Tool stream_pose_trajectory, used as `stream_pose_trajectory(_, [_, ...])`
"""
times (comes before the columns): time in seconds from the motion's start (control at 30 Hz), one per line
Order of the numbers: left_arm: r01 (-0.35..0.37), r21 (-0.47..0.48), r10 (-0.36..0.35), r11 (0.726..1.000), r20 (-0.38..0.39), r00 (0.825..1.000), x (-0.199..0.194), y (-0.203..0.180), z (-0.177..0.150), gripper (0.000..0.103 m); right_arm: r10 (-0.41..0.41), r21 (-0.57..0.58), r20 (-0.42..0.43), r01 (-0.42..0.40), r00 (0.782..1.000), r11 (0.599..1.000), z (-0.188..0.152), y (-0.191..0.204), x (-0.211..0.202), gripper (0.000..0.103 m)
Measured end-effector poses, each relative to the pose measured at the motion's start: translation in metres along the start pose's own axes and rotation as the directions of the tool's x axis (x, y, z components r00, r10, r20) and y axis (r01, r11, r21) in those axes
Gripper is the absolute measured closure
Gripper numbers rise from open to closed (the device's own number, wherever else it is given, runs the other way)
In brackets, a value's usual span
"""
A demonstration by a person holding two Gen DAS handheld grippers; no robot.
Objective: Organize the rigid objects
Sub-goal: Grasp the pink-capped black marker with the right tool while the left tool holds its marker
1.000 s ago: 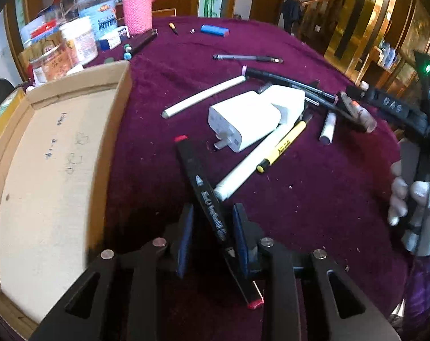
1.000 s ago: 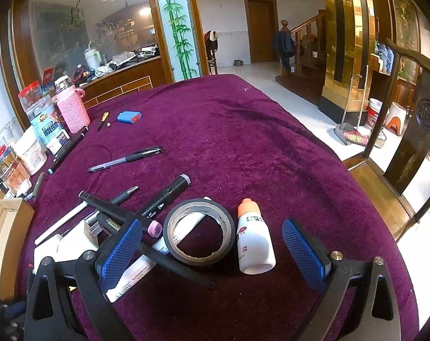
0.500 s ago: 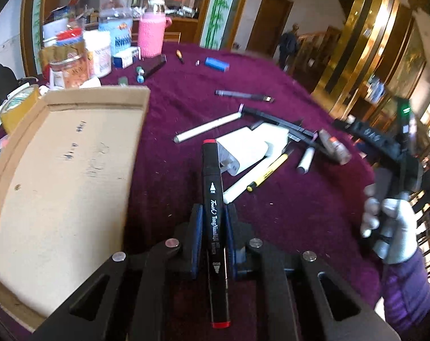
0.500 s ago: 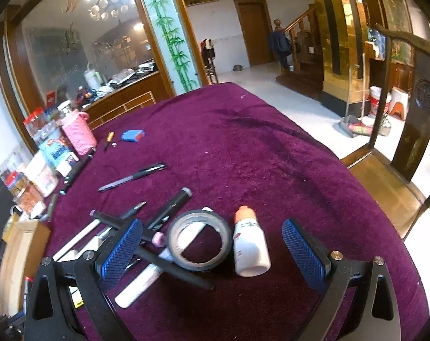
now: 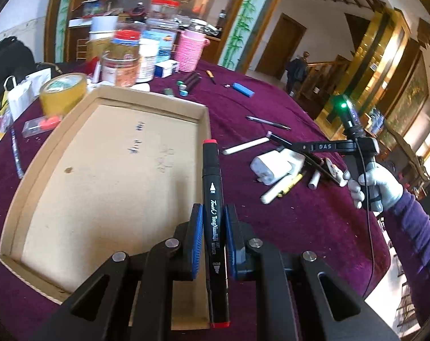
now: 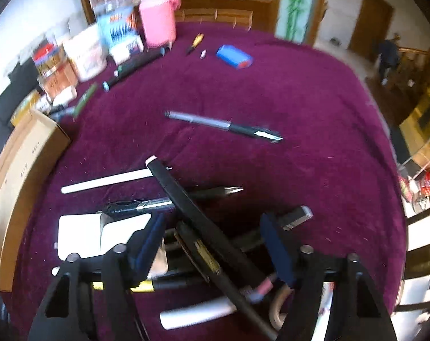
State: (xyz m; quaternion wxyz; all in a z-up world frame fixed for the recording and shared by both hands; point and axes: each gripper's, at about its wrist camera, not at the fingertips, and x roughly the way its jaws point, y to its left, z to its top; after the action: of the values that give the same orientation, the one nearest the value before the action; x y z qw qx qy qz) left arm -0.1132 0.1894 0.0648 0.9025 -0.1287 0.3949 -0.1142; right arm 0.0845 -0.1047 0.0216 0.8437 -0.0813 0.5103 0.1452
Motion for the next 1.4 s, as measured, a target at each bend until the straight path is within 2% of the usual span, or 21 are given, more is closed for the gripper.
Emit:
stream_pose_trajectory(0.07, [-0.008, -0.01, 0.008, 1.0, 0.001, 1.0, -0.001, 0.007, 0.002, 0.088, 0.021, -0.001, -0.04, -0.021, 0.999, 1.0, 0.003, -0.001, 0.013, 0.054])
stream_pose_trajectory(0.1, [-0.01, -0.013, 0.01, 1.0, 0.003, 1.0, -0.002, 0.01, 0.003, 0.088, 0.042, 0.011, -0.045, -0.042, 0.998, 0.999, 0.004, -0.001, 0.016, 0.066])
stream_pose_trajectory(0.13, [-0.014, -0.017, 0.014, 1.0, 0.003, 1.0, -0.002, 0.013, 0.005, 0.088, 0.066, 0.033, -0.049, -0.064, 0.997, 0.997, 0.005, -0.002, 0.019, 0.071])
stream_pose_trajectory(0.2, [-0.017, -0.023, 0.017, 1.0, 0.005, 1.0, -0.002, 0.016, 0.006, 0.088, 0.06, 0.048, -0.033, -0.058, 0.998, 0.997, 0.005, -0.002, 0.017, 0.077])
stream_pose_trajectory(0.37, [-0.005, -0.039, 0.005, 0.999, 0.015, 1.0, -0.003, 0.021, 0.008, 0.088, 0.138, 0.146, 0.046, -0.143, 0.989, 0.979, 0.001, -0.015, -0.008, 0.077])
stream_pose_trajectory(0.57, [0.007, -0.074, -0.007, 0.997, 0.005, 1.0, -0.007, 0.028, 0.004, 0.088, 0.263, 0.248, 0.133, -0.289, 0.956, 0.925, -0.012, -0.022, -0.037, 0.077])
stream_pose_trajectory(0.67, [0.004, -0.091, -0.003, 0.996, 0.01, 1.0, -0.012, 0.031, 0.001, 0.088, 0.282, 0.298, 0.146, -0.314, 0.948, 0.902, -0.017, -0.02, -0.04, 0.077])
stream_pose_trajectory(0.7, [0.005, -0.097, -0.004, 0.995, 0.012, 1.0, -0.014, 0.032, 0.001, 0.088, 0.31, 0.32, 0.146, -0.341, 0.939, 0.884, -0.018, -0.02, -0.037, 0.076])
stream_pose_trajectory(0.77, [0.011, -0.106, -0.01, 0.994, 0.016, 1.0, -0.018, 0.033, -0.002, 0.088, 0.423, 0.39, 0.148, -0.446, 0.894, 0.806, -0.023, -0.021, -0.025, 0.075])
stream_pose_trajectory(0.8, [0.012, -0.107, -0.01, 0.994, 0.019, 1.0, -0.021, 0.032, -0.004, 0.088, 0.455, 0.417, 0.136, -0.467, 0.88, 0.78, -0.026, -0.019, -0.018, 0.075])
stream_pose_trajectory(0.83, [0.012, -0.107, -0.01, 0.994, 0.022, 1.0, -0.024, 0.032, -0.005, 0.088, 0.465, 0.42, 0.143, -0.479, 0.874, 0.771, -0.028, -0.013, -0.013, 0.075])
stream_pose_trajectory(1.07, [0.015, -0.103, -0.009, 0.995, 0.054, 0.999, -0.039, 0.033, -0.011, 0.088, 0.442, 0.344, 0.097, -0.447, 0.892, 0.826, -0.026, 0.027, -0.017, 0.076])
stream_pose_trajectory(1.1, [0.016, -0.103, -0.01, 0.995, 0.056, 0.998, -0.04, 0.033, -0.011, 0.088, 0.407, 0.318, 0.091, -0.414, 0.909, 0.853, -0.029, 0.032, -0.023, 0.077])
stream_pose_trajectory(1.2, [0.024, -0.104, -0.019, 0.994, 0.057, 0.998, -0.041, 0.034, -0.013, 0.088, 0.339, 0.27, 0.072, -0.345, 0.938, 0.899, -0.03, 0.043, -0.026, 0.077])
stream_pose_trajectory(1.33, [0.034, -0.104, -0.029, 0.994, 0.054, 0.998, -0.039, 0.034, -0.016, 0.088, 0.255, 0.268, 0.046, -0.258, 0.966, 0.928, -0.019, 0.053, -0.019, 0.077])
stream_pose_trajectory(1.4, [0.036, -0.101, -0.031, 0.994, 0.055, 0.998, -0.04, 0.034, -0.018, 0.088, 0.226, 0.298, 0.047, -0.23, 0.973, 0.927, -0.019, 0.046, -0.024, 0.077])
